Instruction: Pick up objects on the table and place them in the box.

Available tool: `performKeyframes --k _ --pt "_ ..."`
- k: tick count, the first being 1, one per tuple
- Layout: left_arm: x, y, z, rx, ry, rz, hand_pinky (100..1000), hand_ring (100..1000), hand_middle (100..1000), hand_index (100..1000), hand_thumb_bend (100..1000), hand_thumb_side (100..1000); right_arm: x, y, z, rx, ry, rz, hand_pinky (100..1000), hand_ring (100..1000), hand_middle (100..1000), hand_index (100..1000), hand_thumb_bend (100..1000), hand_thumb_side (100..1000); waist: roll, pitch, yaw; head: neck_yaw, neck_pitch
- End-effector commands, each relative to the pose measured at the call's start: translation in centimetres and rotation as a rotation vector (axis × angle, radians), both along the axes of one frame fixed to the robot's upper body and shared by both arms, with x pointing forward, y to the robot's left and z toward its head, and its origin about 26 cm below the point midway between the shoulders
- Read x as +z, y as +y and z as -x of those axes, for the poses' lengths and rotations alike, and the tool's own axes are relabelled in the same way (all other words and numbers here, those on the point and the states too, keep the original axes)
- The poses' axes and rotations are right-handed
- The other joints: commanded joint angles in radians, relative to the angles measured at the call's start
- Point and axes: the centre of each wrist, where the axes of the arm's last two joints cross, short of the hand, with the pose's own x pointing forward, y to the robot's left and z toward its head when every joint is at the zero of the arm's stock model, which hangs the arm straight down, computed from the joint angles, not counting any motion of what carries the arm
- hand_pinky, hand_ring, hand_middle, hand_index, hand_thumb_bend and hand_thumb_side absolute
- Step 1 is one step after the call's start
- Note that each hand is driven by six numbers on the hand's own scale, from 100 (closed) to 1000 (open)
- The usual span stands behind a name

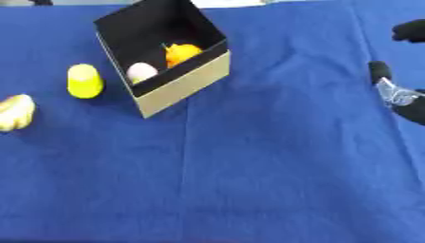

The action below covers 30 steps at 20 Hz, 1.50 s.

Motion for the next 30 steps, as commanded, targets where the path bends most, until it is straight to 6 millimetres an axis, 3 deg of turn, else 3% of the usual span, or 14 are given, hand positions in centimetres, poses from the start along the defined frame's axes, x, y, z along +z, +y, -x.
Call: performKeyframes --k 1,12,19,23,26,30 --pt "0.9 0.3 -0.4 0.01 -0.008 -0.009 820 762 713 854 440 100 1.0 0.1 0.2 0.002 -0.031 0.003 743 753 598 715 311 143 0.002 -0.014 -0.003 0.007 -0.015" --pt "-0.1 0.4 -2.7 0.047 -0.001 -0.046 822 779 742 871 529 100 1.1 0.4 0.0 0.009 -0.041 -0.033 738 747 590 709 310 142 0.002 -0.006 -0.013 0.026 -0.027" --pt "-1.7 0.9 -4.0 0.068 0.031 -0.083 813 773 737 863 505 100 1.0 0.5 0.0 0.006 -0.047 -0.063 736 744 587 706 310 143 -0.001 0.0 -0.019 0.032 -0.032" --pt "-2.3 1.0 -4.5 0.067 0.048 -0.065 792 750 709 834 369 100 0.9 0.5 0.0 -0.001 -0.048 -0.081 734 743 585 706 311 144 -0.003 0.002 -0.02 0.034 -0.033" --pt "-2.5 1.0 -4.7 0.072 0.04 -0.047 771 728 674 797 180 100 0.9 0.5 0.0 -0.007 -0.048 -0.094 733 742 584 705 312 146 -0.004 0.002 -0.02 0.034 -0.032" --pt "-2.6 1.1 -4.8 0.076 0.021 -0.051 753 708 645 770 108 100 0.8 0.5 0.0 -0.008 -0.049 -0.102 733 742 584 706 311 148 -0.005 0.001 -0.021 0.035 -0.032"
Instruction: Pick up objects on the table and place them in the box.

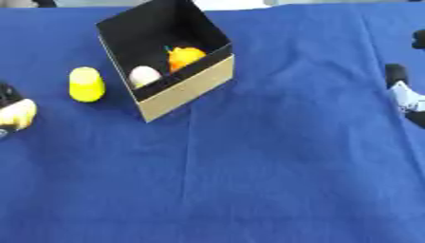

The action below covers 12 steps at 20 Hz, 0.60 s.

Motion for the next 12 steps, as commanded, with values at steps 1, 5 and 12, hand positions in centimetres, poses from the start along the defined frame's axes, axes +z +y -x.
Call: performKeyframes --k 1,5,12 --pt "1.2 0.4 0.0 0.008 -0.044 -0.025 750 705 641 766 100 100 0.9 -0.1 0.3 0.001 -0.031 0.006 733 742 584 706 311 148 -0.002 -0.018 -0.001 0.003 -0.008" --pt "2.2 0.1 0.3 -0.015 -0.102 -0.062 742 695 628 748 100 100 0.9 -0.2 0.3 -0.004 -0.031 0.007 733 742 584 706 312 147 -0.001 -0.022 0.0 0.001 -0.004" --pt "6.7 -1.9 1.9 -0.113 -0.251 -0.105 741 685 619 741 100 100 0.9 -0.4 0.4 -0.014 -0.034 0.017 733 742 583 705 315 146 0.004 -0.028 -0.003 -0.003 0.0"
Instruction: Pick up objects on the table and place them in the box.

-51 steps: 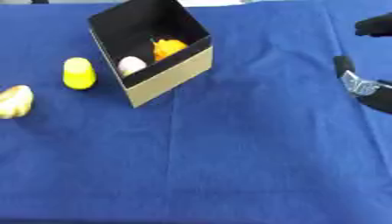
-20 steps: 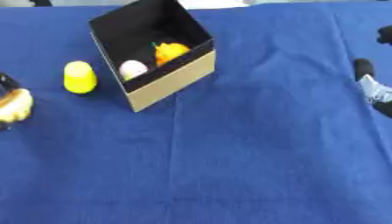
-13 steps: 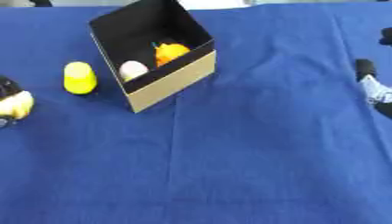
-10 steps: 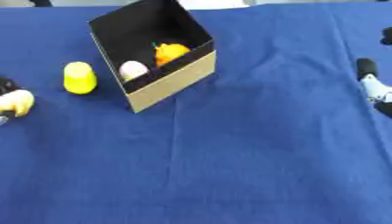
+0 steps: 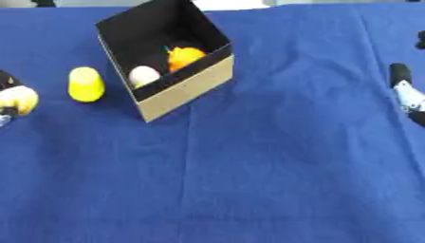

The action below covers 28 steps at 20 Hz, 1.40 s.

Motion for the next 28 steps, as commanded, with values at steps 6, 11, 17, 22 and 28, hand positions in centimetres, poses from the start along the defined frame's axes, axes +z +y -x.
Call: performKeyframes --k 6,11,17,22,28 --pt "8.0 -4.2 1.4 -0.134 -0.196 -0.001 746 681 615 743 100 100 1.4 0.0 0.2 0.02 -0.037 0.041 734 746 587 709 298 152 0.011 -0.03 -0.024 0.017 -0.004" --pt "10.1 -7.3 0.7 -0.207 -0.261 0.029 745 673 609 744 100 100 1.6 0.6 -0.1 0.066 -0.023 0.047 735 752 594 715 247 177 0.019 -0.026 -0.049 0.036 -0.011" --pt "10.8 -10.3 -1.3 -0.285 -0.296 0.083 744 665 603 743 100 100 1.3 1.9 -0.5 0.156 0.006 0.009 733 760 602 724 164 301 0.027 -0.012 -0.082 0.057 -0.029" --pt "10.2 -11.3 -3.2 -0.309 -0.291 0.101 748 667 607 748 100 100 0.8 2.7 -0.7 0.215 0.015 -0.034 730 759 601 726 150 362 0.035 -0.005 -0.095 0.063 -0.035" --pt "9.1 -11.3 -5.2 -0.307 -0.277 0.127 765 681 622 765 258 123 0.9 3.0 -0.8 0.237 0.005 -0.047 728 758 599 725 147 368 0.037 0.002 -0.117 0.069 -0.044"
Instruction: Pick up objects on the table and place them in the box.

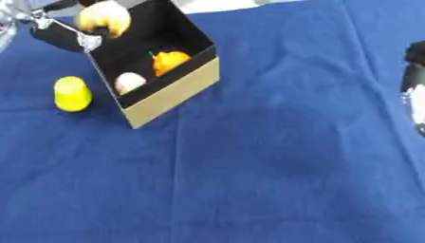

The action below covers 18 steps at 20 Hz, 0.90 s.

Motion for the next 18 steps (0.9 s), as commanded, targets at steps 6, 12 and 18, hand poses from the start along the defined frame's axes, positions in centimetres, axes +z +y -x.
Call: performKeyframes --k 6,12,18 --pt "0.0 1.1 -1.4 0.019 -0.004 -0.027 817 763 748 864 451 256 0.8 0.2 0.2 0.018 -0.03 -0.007 727 757 598 723 145 370 -0.005 -0.015 -0.01 0.008 -0.019" --pt "0.1 1.7 -1.3 0.013 -0.007 -0.017 804 736 709 850 413 242 0.5 0.2 0.3 0.012 -0.02 -0.014 727 757 598 723 145 370 -0.011 -0.021 -0.001 0.004 -0.01" --pt "-0.2 3.1 1.6 -0.01 0.012 -0.036 790 710 671 819 388 224 0.0 -0.3 0.6 -0.023 -0.009 -0.017 726 757 598 723 151 366 -0.013 -0.032 0.034 -0.018 0.009"
